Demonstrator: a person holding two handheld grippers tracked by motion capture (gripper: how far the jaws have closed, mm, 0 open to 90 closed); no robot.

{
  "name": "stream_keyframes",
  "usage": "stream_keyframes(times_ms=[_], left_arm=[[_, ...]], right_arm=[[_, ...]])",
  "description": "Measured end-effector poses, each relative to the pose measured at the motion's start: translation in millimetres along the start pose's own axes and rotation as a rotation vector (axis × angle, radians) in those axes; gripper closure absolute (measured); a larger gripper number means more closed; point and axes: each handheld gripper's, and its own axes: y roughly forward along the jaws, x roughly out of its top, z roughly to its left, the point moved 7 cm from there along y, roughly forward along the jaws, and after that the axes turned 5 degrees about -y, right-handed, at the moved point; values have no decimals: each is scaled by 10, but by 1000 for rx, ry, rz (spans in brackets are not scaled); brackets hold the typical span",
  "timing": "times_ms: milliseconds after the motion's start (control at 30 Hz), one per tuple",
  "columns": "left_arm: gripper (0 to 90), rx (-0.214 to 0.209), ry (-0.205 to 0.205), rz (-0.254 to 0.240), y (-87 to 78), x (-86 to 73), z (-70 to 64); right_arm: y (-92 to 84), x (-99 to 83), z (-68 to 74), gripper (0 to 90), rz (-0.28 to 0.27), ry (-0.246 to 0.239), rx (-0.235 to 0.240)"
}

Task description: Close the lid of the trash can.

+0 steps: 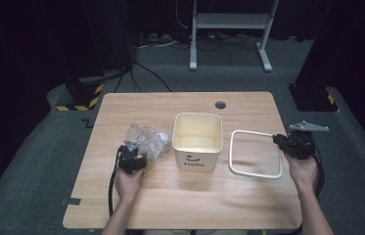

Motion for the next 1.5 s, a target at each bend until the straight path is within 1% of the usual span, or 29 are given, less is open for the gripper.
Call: stream_keyframes(times_ms=[533, 733, 1033, 1500], left_arm=[[353, 0, 0, 0, 0, 0, 0], [353, 0, 0, 0, 0, 0, 0], [353, 0, -1, -1, 0, 0, -1], [352, -2, 0, 0, 0, 0, -1]], right_arm=[[-95, 179, 8, 779, -34, 0, -1], [-114, 250, 41, 779, -42, 4, 5], [-103, 346, 75, 779, -50, 9, 14], [-57, 496, 178, 779, -59, -2, 26]])
